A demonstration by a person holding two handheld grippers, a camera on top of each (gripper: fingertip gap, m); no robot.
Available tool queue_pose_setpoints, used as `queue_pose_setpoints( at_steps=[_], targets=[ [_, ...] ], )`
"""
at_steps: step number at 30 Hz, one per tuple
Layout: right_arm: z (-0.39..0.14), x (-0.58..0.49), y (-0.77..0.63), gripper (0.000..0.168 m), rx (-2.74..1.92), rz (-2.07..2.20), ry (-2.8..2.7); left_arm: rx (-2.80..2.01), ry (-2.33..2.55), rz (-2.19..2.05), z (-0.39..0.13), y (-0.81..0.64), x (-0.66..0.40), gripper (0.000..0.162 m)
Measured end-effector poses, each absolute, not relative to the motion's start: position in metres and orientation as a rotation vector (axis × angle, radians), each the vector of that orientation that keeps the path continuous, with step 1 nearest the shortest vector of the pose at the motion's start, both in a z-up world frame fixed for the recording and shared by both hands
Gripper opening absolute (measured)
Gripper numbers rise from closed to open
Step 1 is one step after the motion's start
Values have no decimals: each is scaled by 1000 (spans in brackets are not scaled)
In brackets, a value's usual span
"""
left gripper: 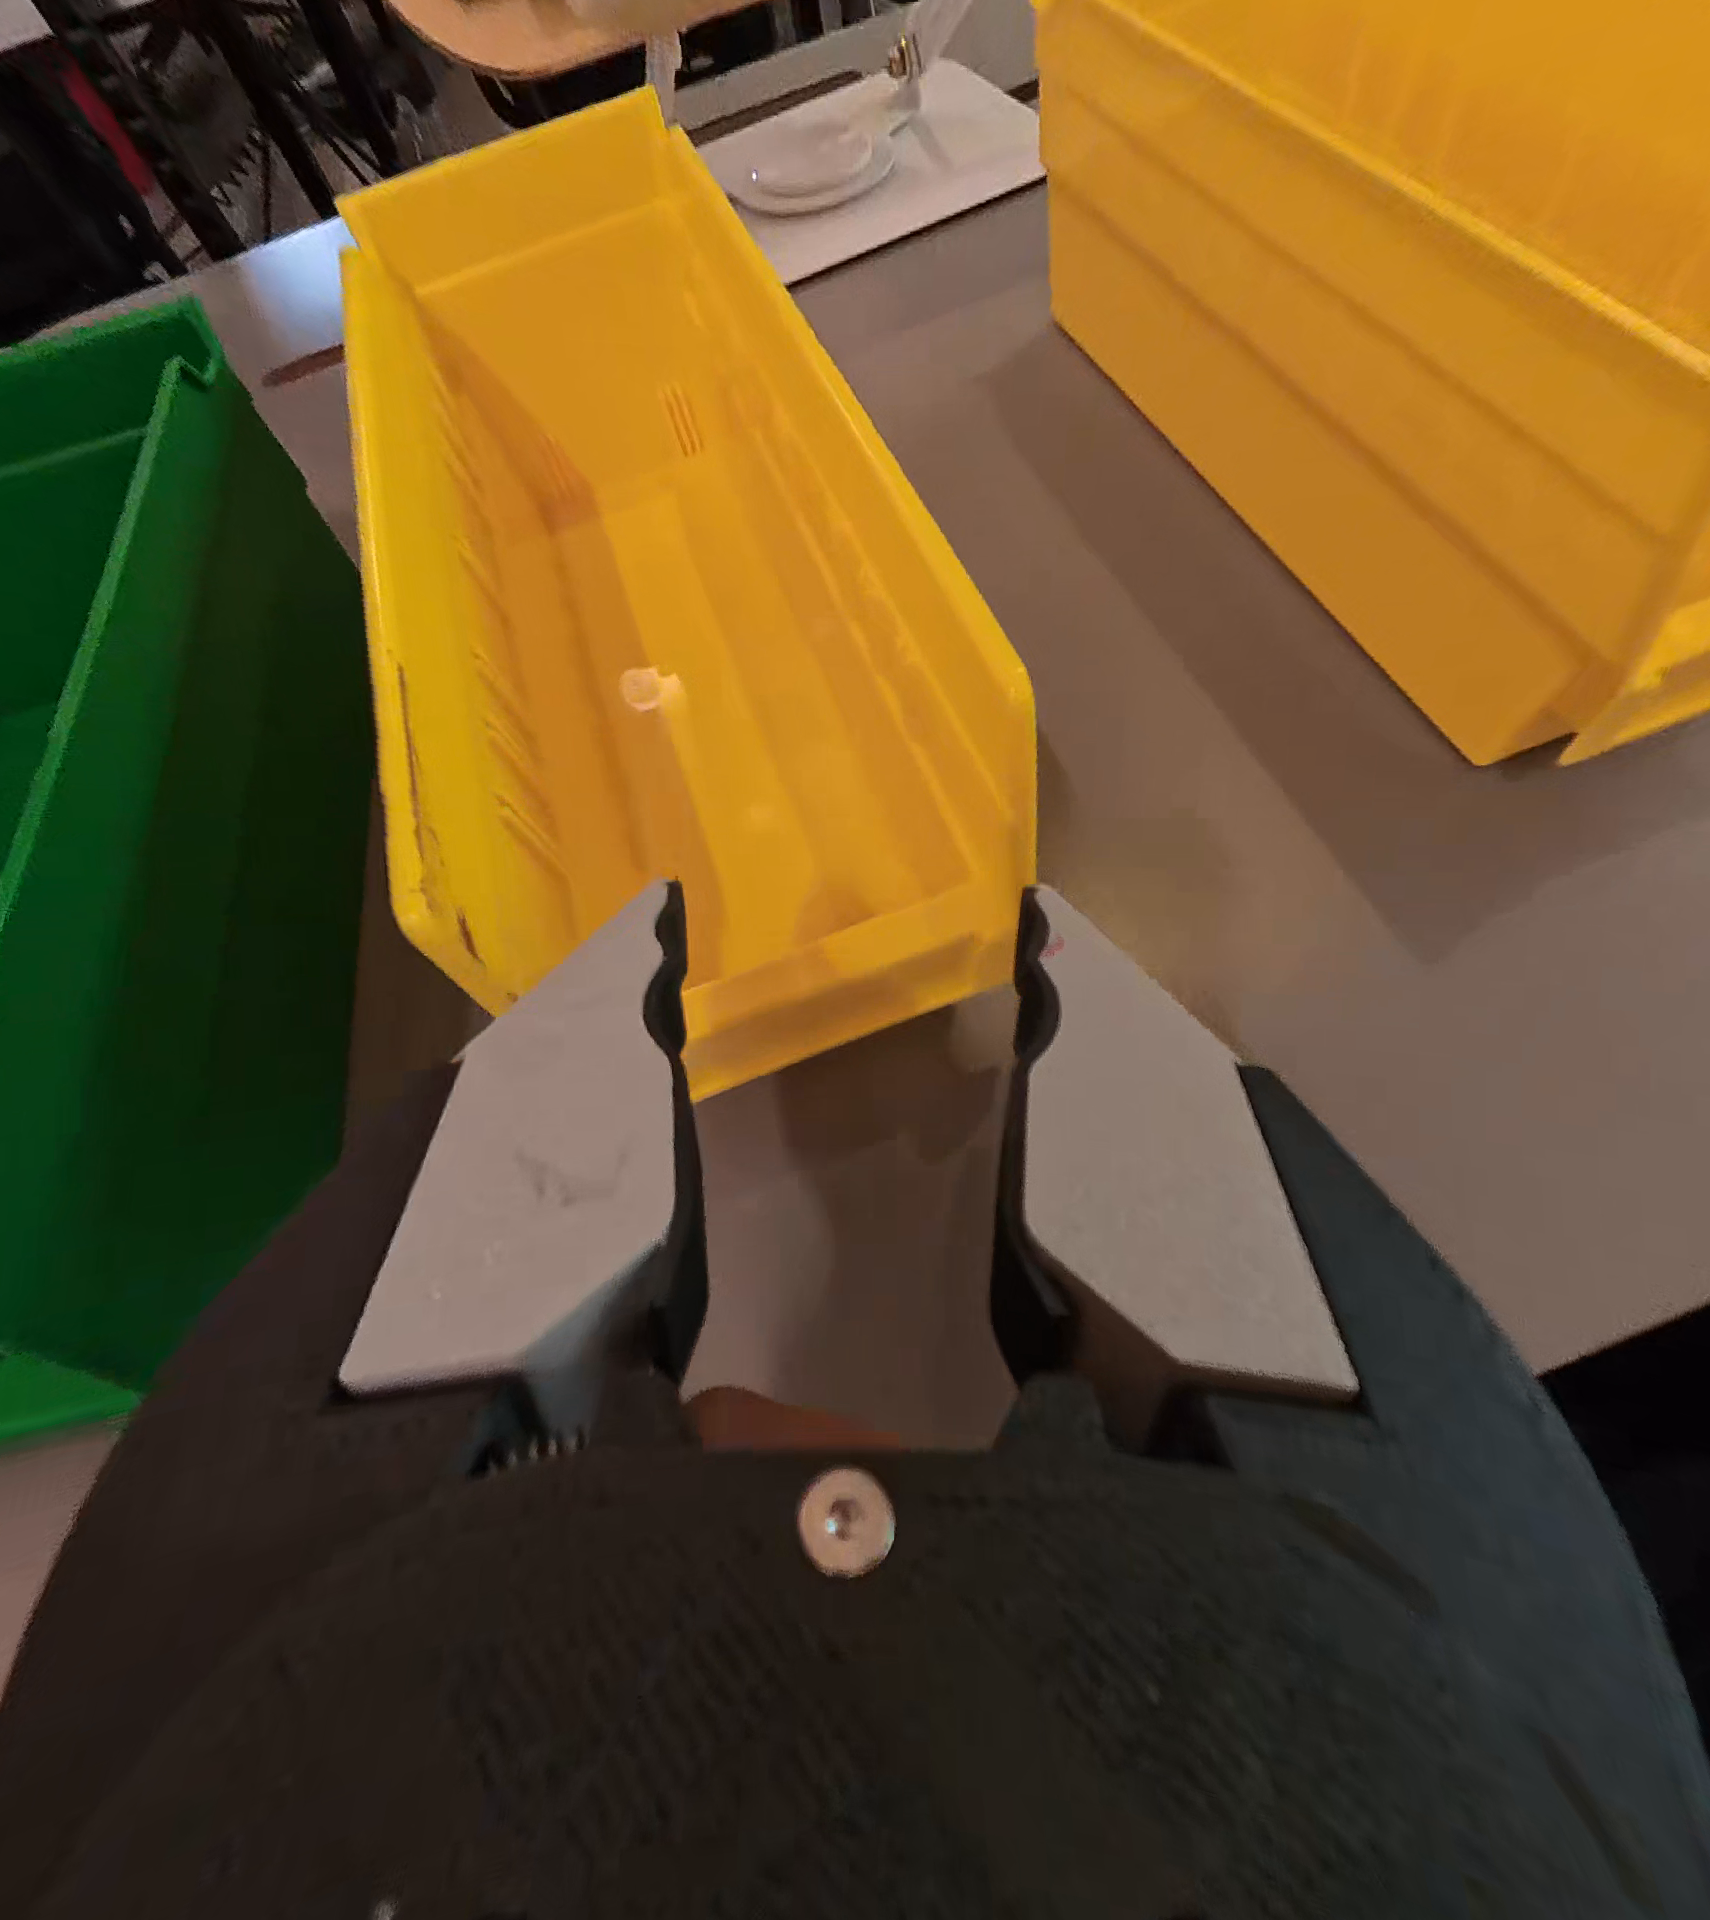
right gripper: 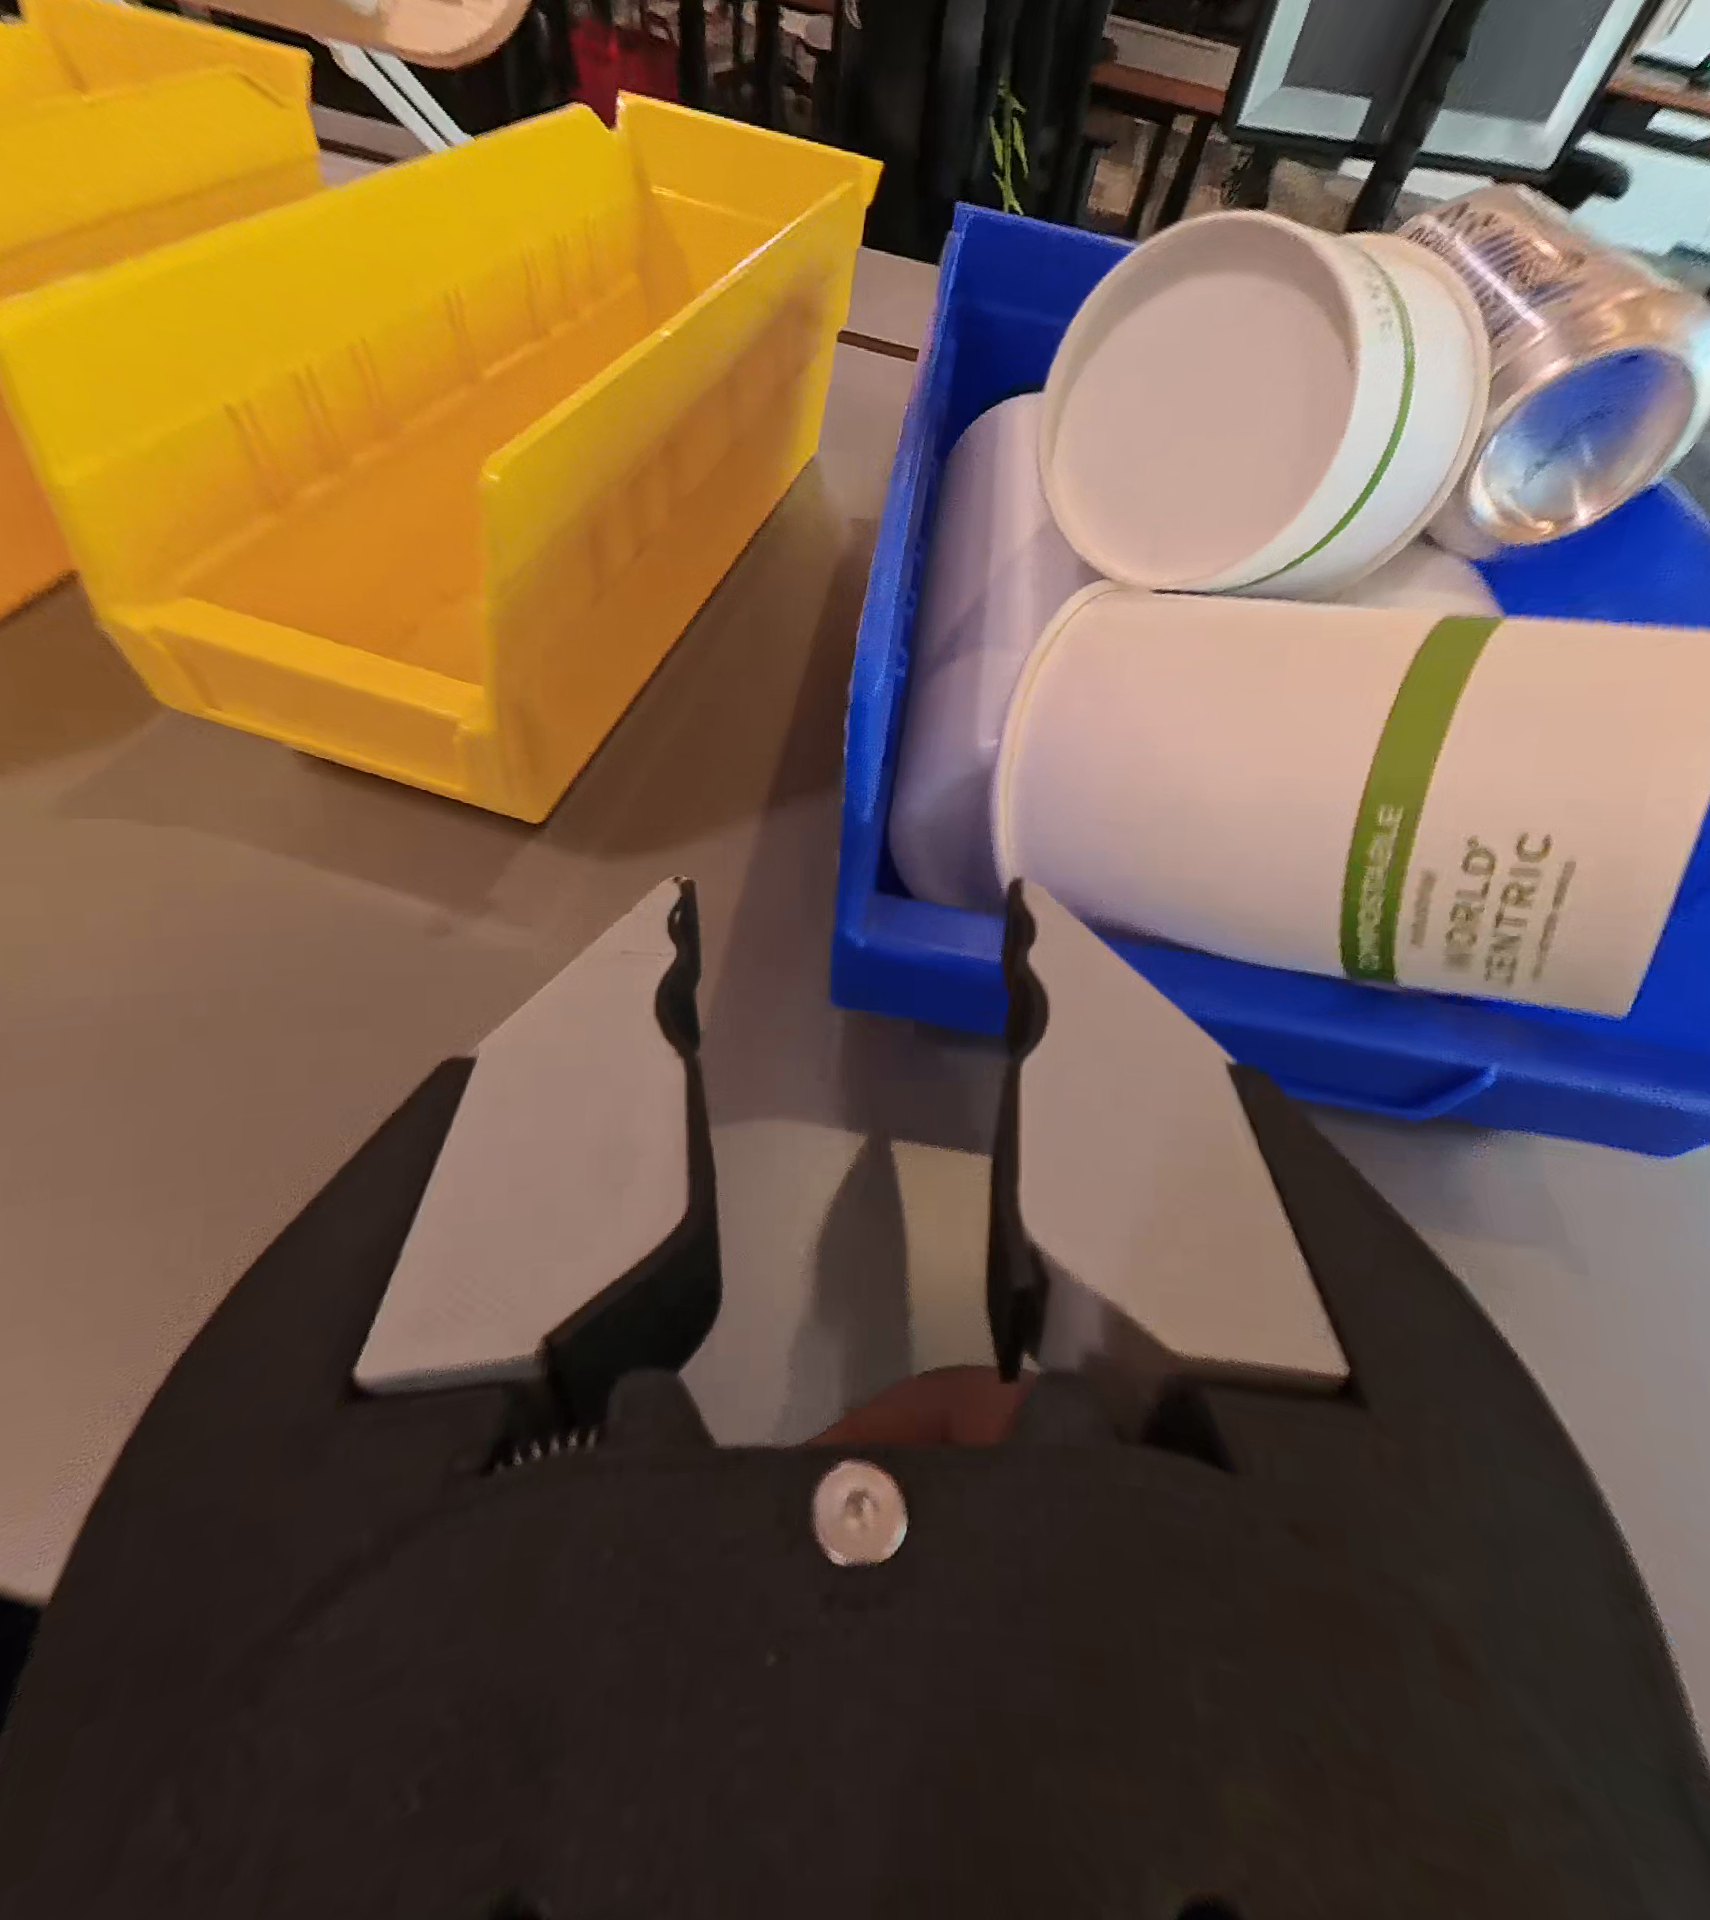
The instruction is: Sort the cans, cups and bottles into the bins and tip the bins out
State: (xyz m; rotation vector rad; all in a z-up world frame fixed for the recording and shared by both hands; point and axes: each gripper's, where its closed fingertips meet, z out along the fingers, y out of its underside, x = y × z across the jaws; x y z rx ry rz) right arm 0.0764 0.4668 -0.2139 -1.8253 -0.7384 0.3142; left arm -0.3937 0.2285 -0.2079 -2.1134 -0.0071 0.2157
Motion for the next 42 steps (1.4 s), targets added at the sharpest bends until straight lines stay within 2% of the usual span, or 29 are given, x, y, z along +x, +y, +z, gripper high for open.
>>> queue_pose_setpoints(
  at_steps=[3,6,9,11,13,17,21,25,29,32,36,40,41,42],
  targets=[
    [-223,74,482,54,-1860,231,-785,-2102,-23,209,-213,234,-396,63],
    [-240,61,491,55,-1912,264,-827,-2107,-69,198,-220,243,-396,50],
    [-241,58,499,46,-1919,214,-847,-2098,-39,171,-220,256,-380,40],
    [-241,57,502,43,-1911,167,-866,-2111,-13,185,-218,261,-371,46],
    [-242,55,502,49,-1903,143,-882,-2101,4,187,-214,265,-364,57],
    [-246,55,498,54,-1911,148,-875,-2078,12,126,-202,257,-354,62],
    [-246,53,496,58,-1916,195,-870,-2013,-37,213,-172,226,-379,62],
    [-244,52,494,58,-1914,257,-865,-1942,-154,341,-148,190,-418,55],
    [-241,52,493,56,-1915,341,-846,-1892,-62,133,-137,199,-379,55],
    [-239,51,492,55,-1916,393,-834,-1906,43,149,-145,229,-341,55],
    [-238,52,491,55,-1918,436,-820,-2011,78,277,-188,278,-320,60],
    [-237,52,491,55,-1918,451,-814,-2038,15,484,-210,306,-357,46],
    [-237,52,491,55,-1918,450,-816,-2024,4,414,-213,311,-355,29],
    [-238,51,491,56,-1918,451,-818,-2015,1,360,-215,314,-353,19]
  ],
)
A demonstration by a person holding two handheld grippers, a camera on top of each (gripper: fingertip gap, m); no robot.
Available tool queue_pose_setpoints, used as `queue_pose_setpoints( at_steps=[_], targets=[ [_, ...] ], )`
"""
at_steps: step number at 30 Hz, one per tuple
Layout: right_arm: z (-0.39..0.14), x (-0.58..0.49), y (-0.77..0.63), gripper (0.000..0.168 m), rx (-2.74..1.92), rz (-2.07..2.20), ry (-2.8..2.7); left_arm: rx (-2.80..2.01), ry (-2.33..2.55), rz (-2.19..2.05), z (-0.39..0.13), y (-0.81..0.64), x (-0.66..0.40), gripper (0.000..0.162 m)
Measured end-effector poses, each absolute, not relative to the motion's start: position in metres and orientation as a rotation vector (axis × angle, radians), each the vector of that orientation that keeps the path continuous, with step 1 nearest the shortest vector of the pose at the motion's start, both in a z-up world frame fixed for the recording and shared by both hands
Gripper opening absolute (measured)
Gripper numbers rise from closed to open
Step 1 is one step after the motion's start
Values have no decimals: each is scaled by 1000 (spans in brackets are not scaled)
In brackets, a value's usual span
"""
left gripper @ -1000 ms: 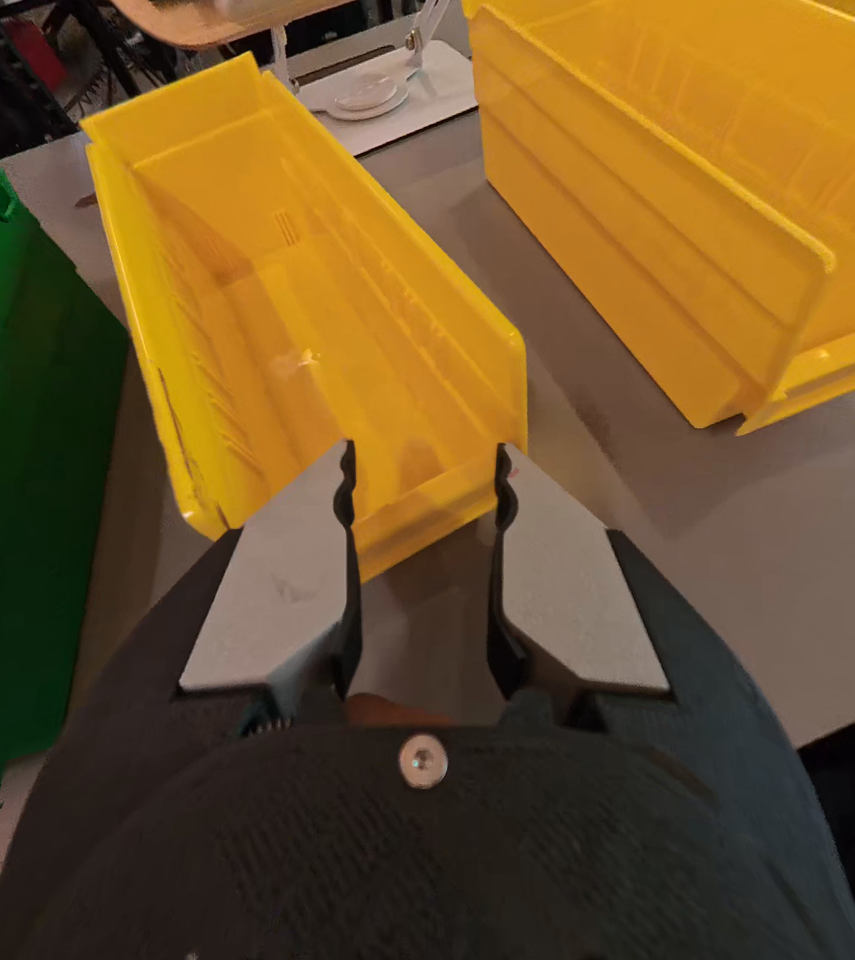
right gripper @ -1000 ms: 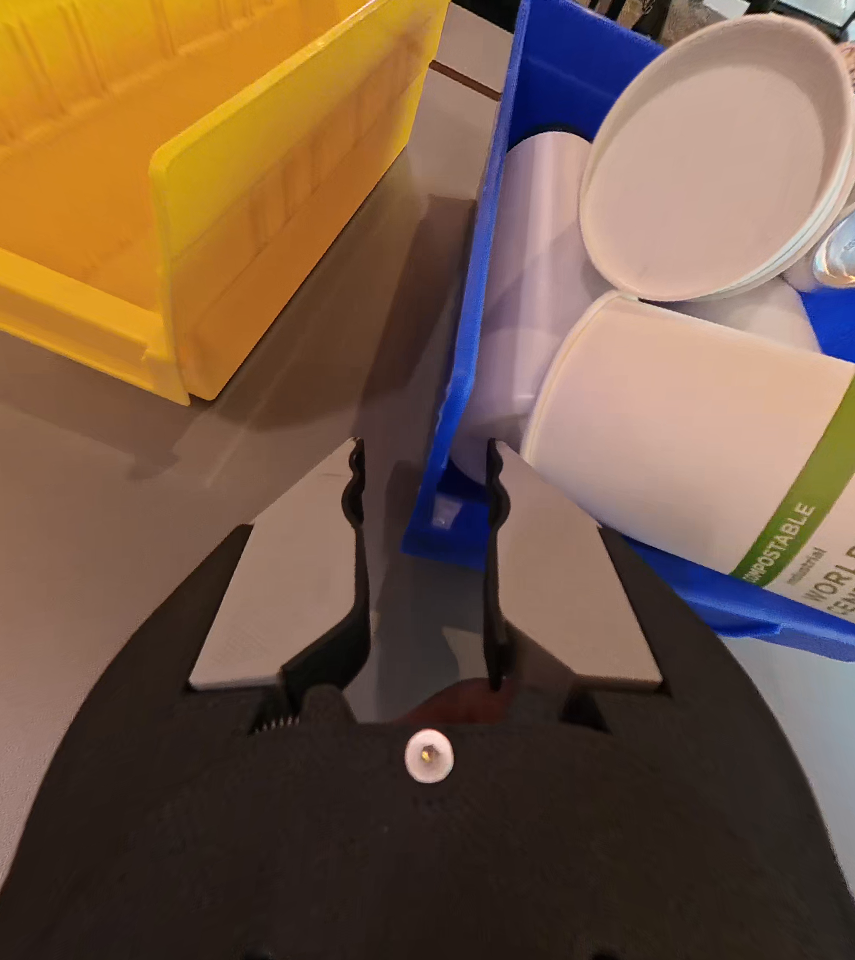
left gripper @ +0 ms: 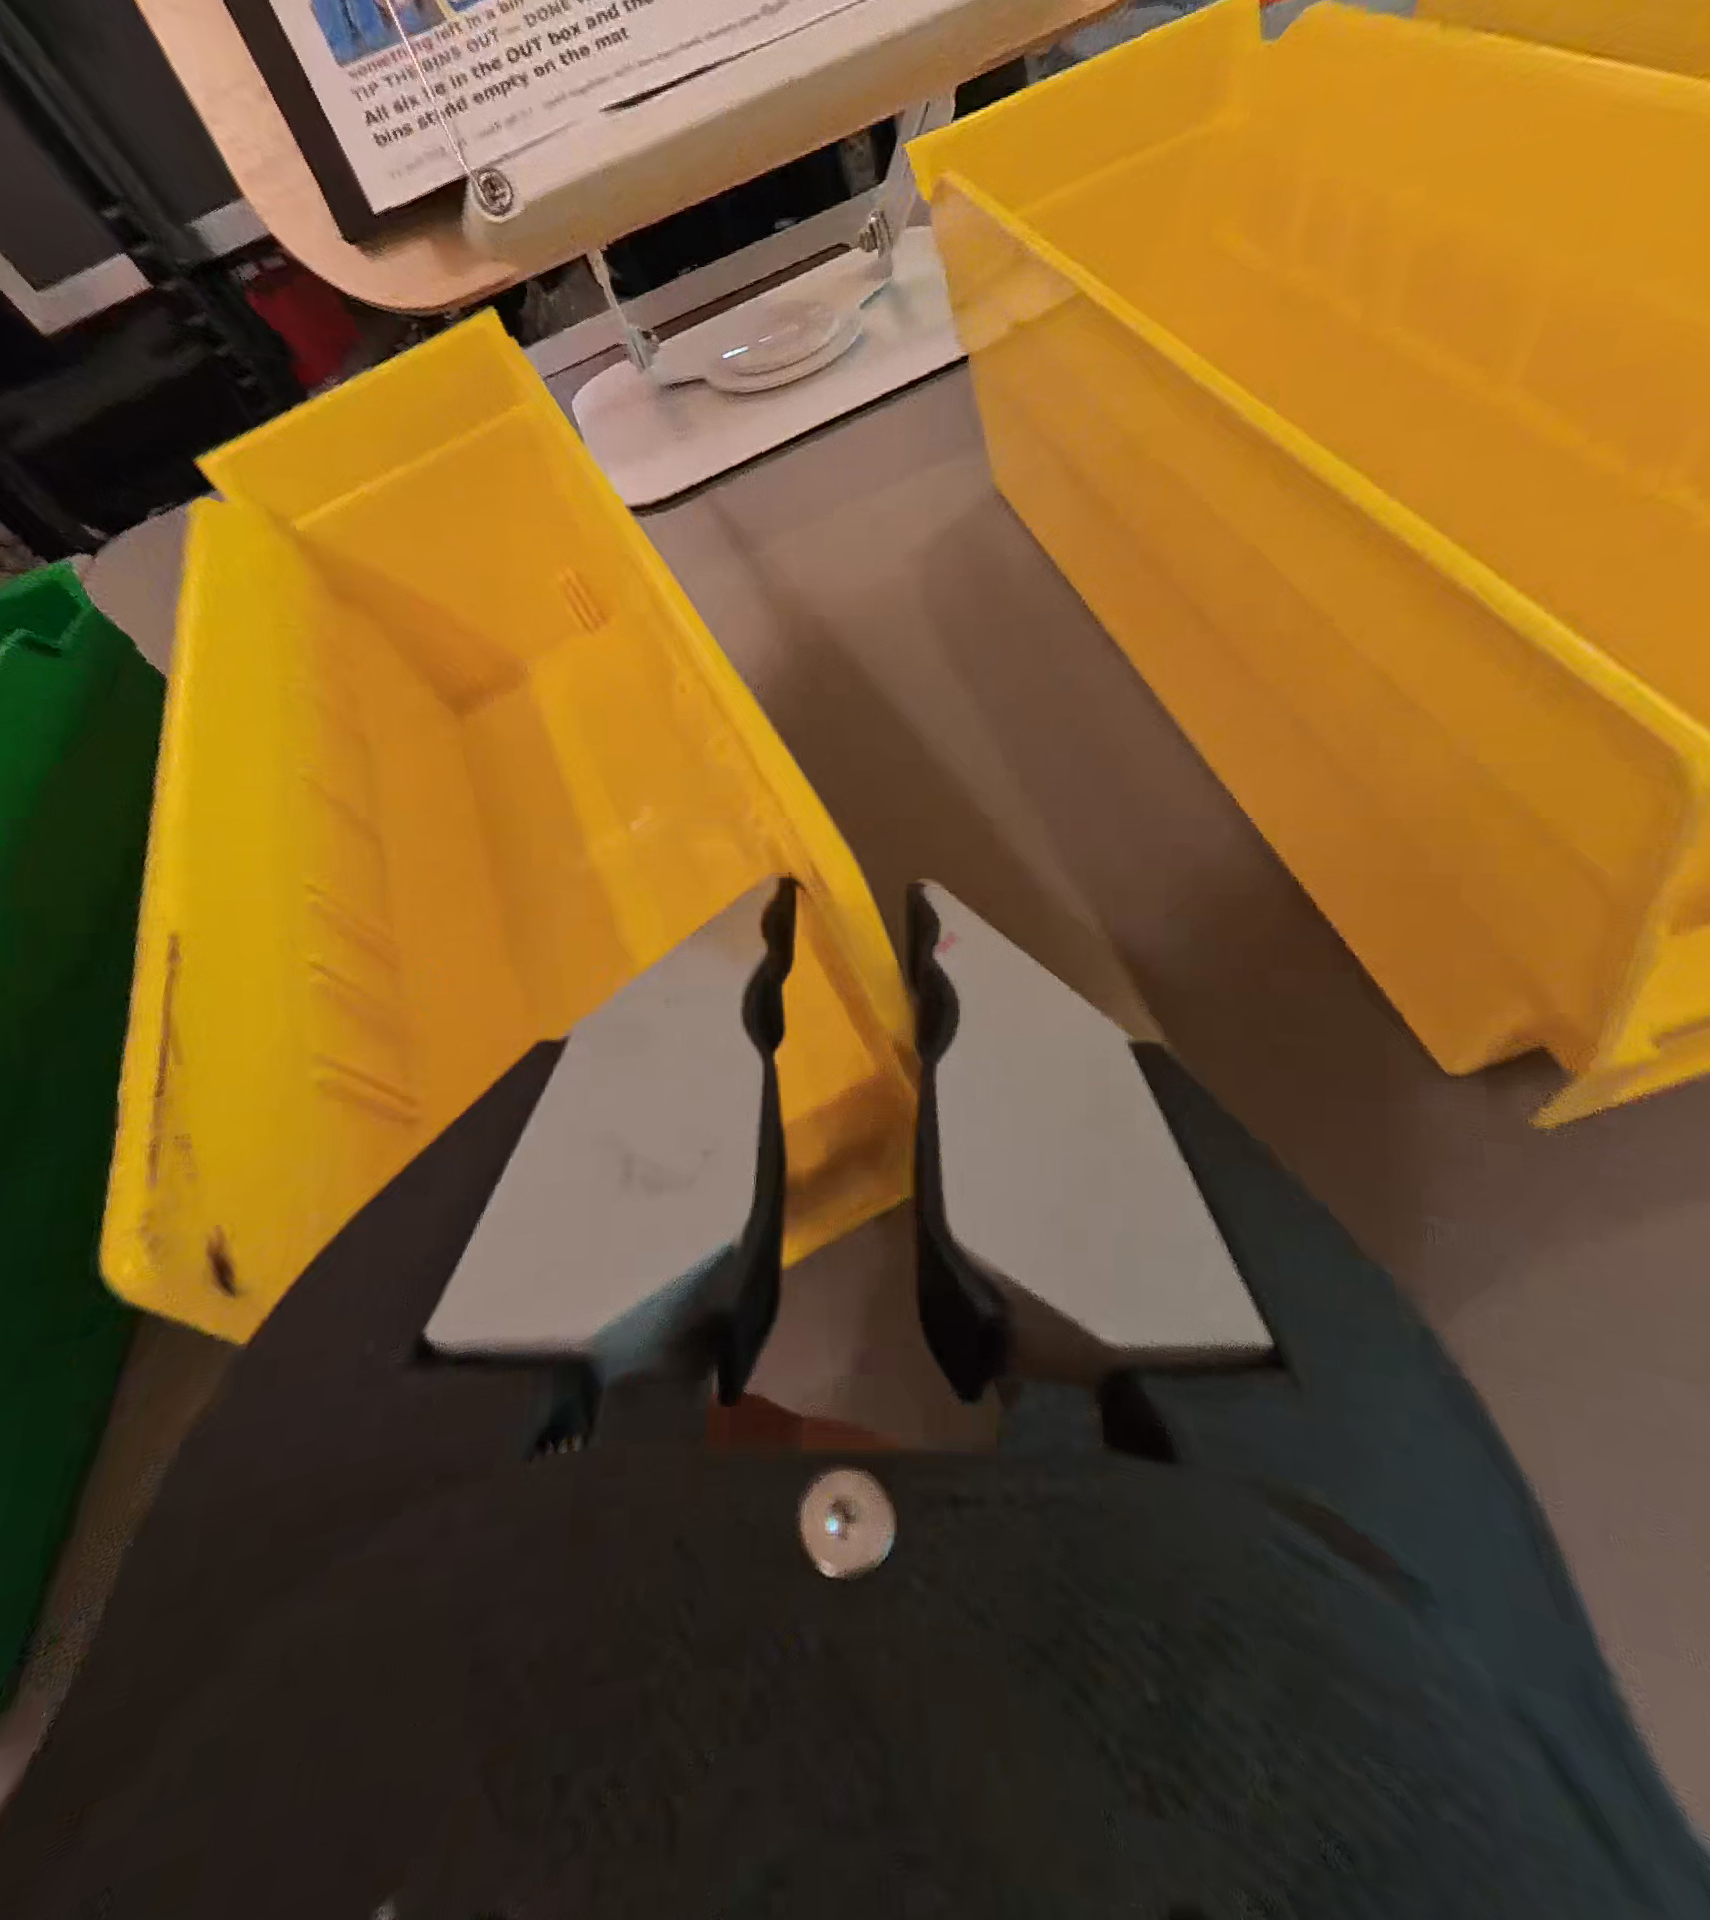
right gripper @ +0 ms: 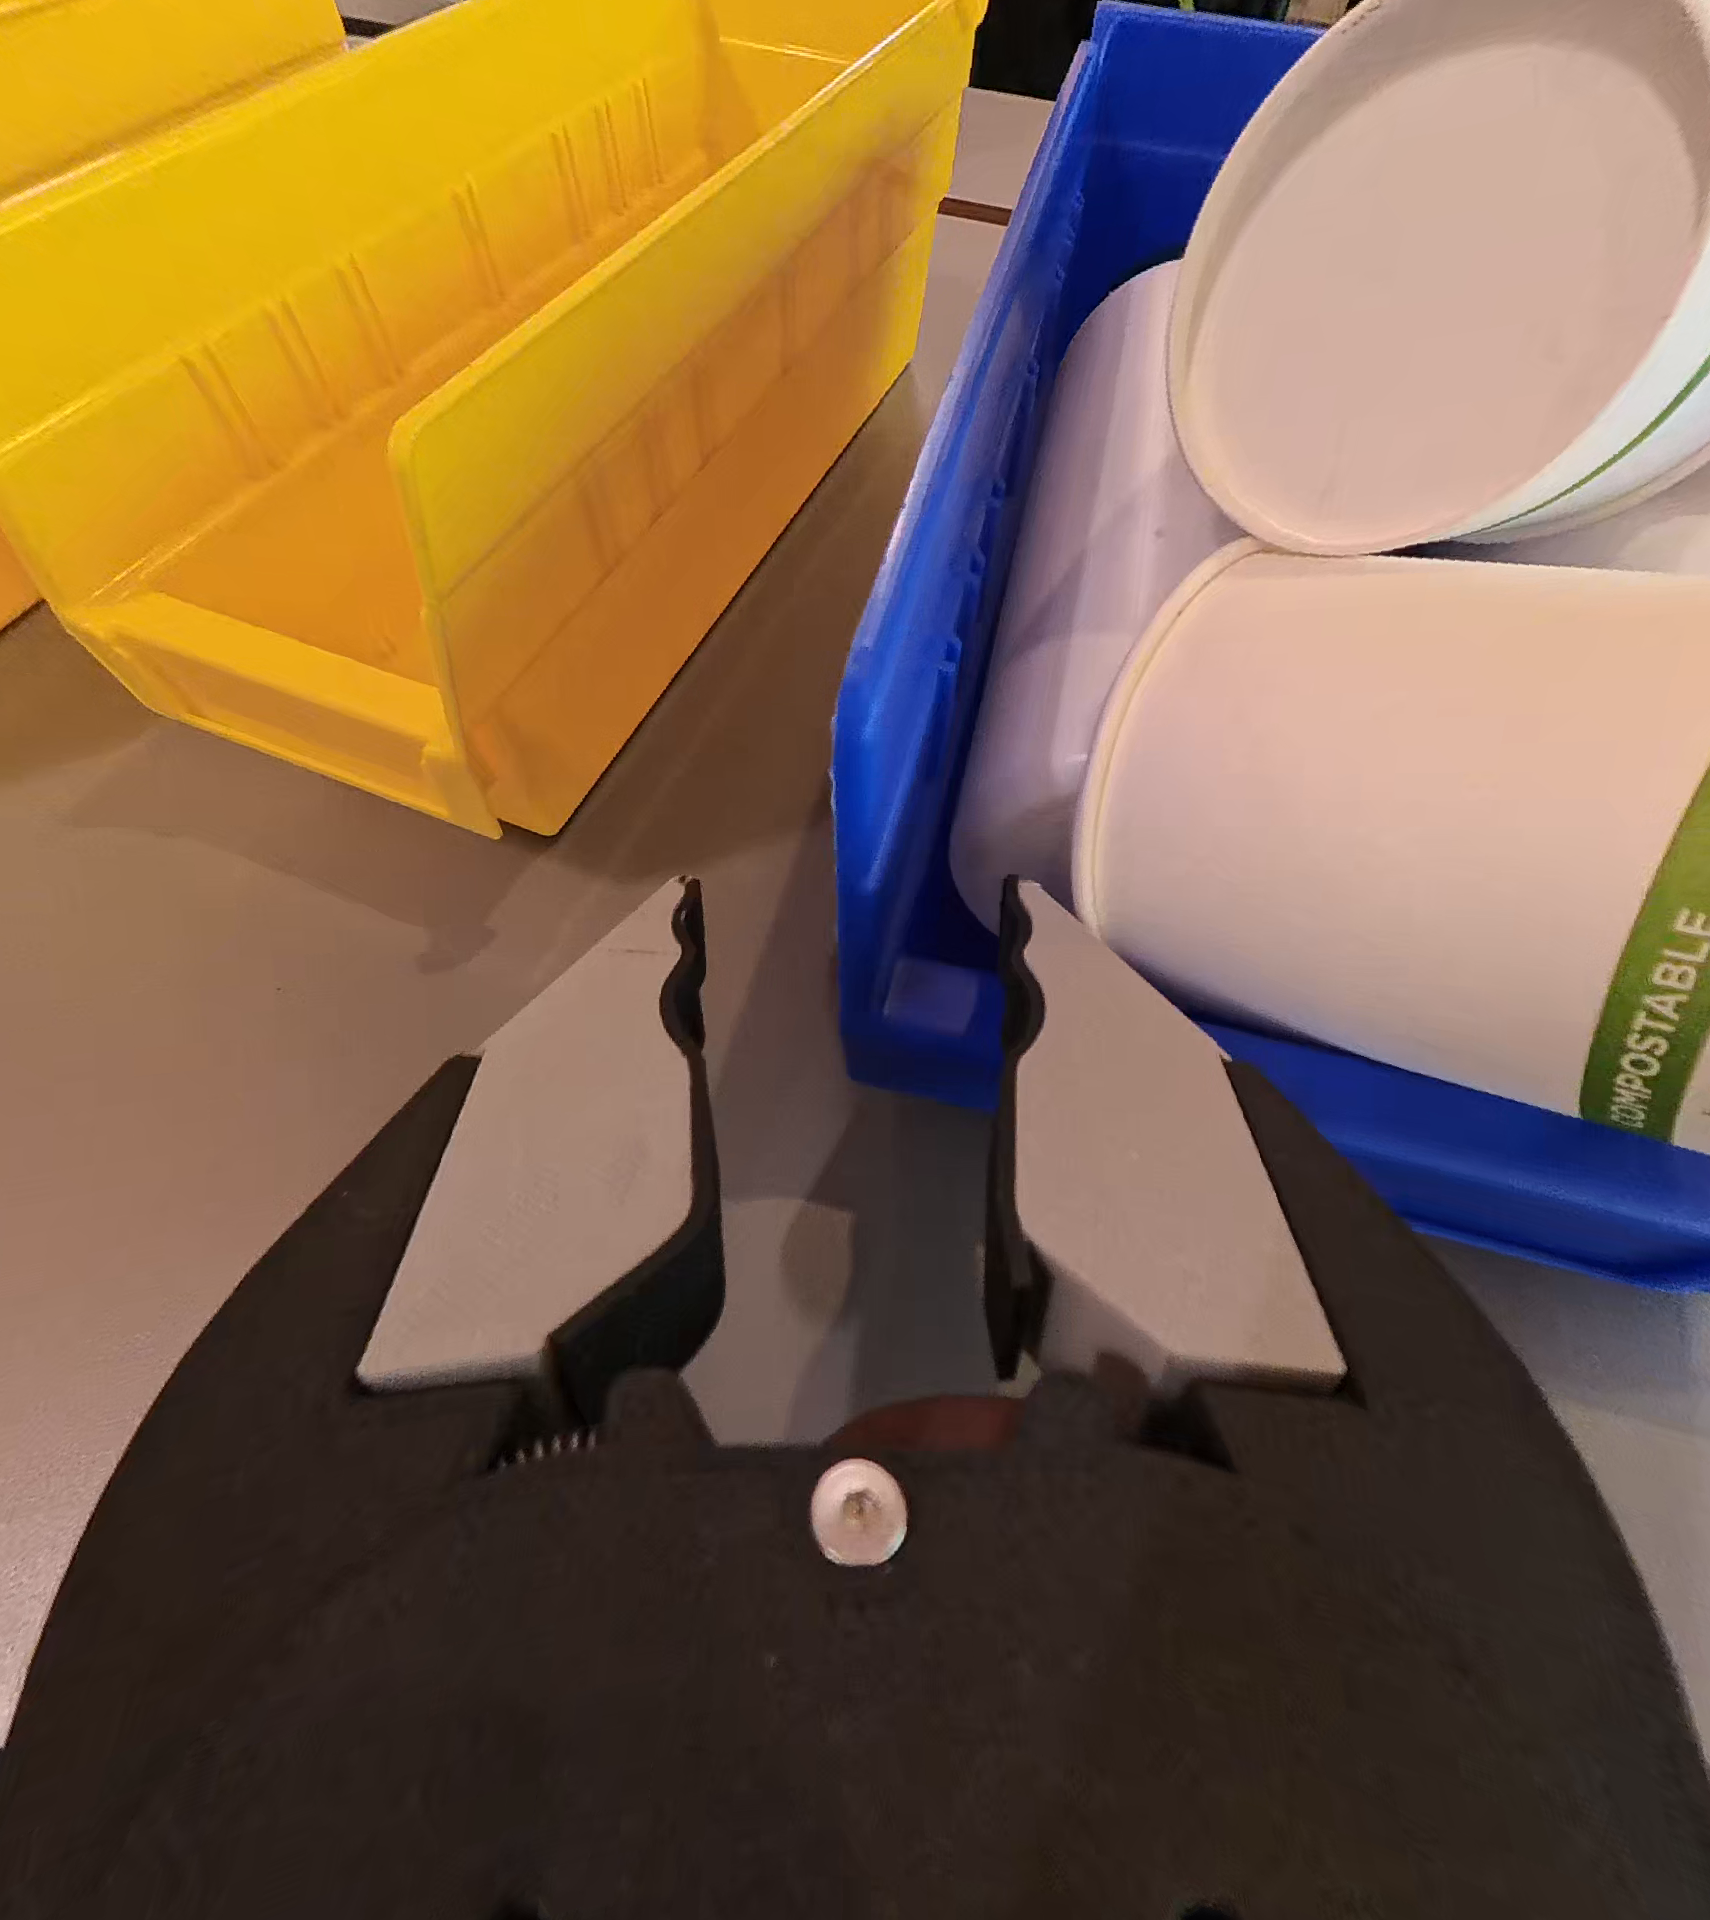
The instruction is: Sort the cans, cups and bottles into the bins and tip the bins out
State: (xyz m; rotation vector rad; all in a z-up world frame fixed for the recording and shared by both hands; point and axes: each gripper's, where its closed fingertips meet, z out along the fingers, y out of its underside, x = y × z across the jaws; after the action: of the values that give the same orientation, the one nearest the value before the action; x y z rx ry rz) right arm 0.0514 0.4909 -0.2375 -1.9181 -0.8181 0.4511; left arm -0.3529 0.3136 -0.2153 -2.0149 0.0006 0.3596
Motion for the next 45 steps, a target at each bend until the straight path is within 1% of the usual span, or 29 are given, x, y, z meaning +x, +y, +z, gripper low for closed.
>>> queue_pose_setpoints(
  at_steps=[7,8,9,10,12,14,16,18,20,22,25,27,29,31,32,36,37,38,39,45],
  targets=[
    [-235,52,491,52,-1921,510,-798,-2014,56,283,-216,307,-341,16],
    [-235,52,491,51,-1921,520,-796,-2018,49,271,-216,307,-338,24],
    [-235,52,490,51,-1921,528,-795,-2018,47,259,-213,306,-334,43],
    [-235,52,490,51,-1921,533,-794,-2004,50,263,-206,305,-330,54],
    [-235,52,490,52,-1921,539,-794,-1940,102,300,-179,298,-314,56],
    [-235,52,490,52,-1920,539,-795,-1881,225,288,-150,285,-275,61],
    [-235,51,490,53,-1920,540,-797,-1854,393,210,-140,273,-223,60],
    [-234,51,489,53,-1919,541,-798,-1866,519,151,-152,271,-177,60],
    [-235,51,489,53,-1919,541,-799,-1914,627,222,-182,286,-154,60],
    [-235,51,489,54,-1919,542,-801,-2011,698,350,-218,308,-152,57],
    [-234,51,488,55,-1917,546,-801,-2138,689,440,-253,343,-166,43],
    [-234,51,488,55,-1918,553,-798,-2163,625,495,-253,363,-182,38],
    [-234,51,488,55,-1919,572,-796,-2217,602,448,-254,372,-187,40],
    [-233,51,488,54,-1920,597,-788,-2202,592,375,-244,375,-179,52],
    [-233,51,487,53,-1920,611,-784,-2172,585,358,-235,374,-173,55],
    [-231,52,488,49,-1923,658,-765,-2046,649,327,-203,369,-131,74],
    [-231,52,488,49,-1923,661,-765,-2033,679,314,-200,370,-119,75],
    [-231,52,487,49,-1923,659,-766,-2027,704,299,-199,372,-109,69],
    [-231,52,487,50,-1922,653,-769,-2022,724,282,-198,375,-100,60],
    [-233,50,487,54,-1916,591,-798,-2012,737,276,-190,386,-78,62]
  ],
)
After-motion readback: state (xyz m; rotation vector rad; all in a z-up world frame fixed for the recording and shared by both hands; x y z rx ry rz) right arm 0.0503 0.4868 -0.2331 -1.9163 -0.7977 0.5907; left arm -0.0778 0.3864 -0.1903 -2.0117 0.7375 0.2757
